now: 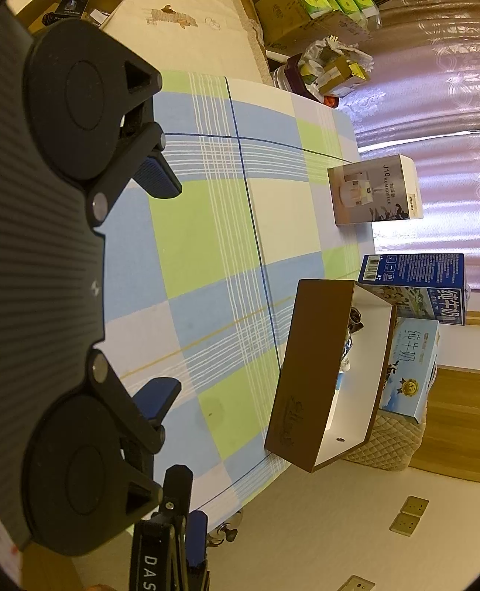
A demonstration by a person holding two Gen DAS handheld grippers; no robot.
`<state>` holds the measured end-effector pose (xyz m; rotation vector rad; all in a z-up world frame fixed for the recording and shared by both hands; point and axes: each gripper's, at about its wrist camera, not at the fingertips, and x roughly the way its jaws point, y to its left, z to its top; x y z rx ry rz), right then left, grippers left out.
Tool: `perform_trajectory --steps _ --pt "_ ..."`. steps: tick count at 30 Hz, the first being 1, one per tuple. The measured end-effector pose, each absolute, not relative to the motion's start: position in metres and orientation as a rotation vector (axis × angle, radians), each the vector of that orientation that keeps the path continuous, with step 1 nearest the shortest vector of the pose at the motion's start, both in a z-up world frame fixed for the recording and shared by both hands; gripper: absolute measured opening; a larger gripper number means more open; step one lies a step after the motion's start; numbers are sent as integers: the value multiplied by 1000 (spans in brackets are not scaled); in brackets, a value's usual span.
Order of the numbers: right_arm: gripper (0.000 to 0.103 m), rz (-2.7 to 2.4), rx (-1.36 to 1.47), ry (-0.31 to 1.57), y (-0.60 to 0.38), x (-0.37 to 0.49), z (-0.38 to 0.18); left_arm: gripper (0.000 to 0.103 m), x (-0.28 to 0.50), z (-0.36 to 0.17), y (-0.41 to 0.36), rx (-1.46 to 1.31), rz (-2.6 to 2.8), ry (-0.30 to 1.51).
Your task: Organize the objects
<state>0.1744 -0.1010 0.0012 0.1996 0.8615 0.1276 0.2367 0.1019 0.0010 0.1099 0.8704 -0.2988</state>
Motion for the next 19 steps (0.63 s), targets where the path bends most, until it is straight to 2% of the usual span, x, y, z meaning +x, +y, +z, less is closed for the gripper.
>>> perform_trajectory --steps 19 --pt "76 125 202 871 -110 180 -2 102 244 -1 92 116 -311 880"
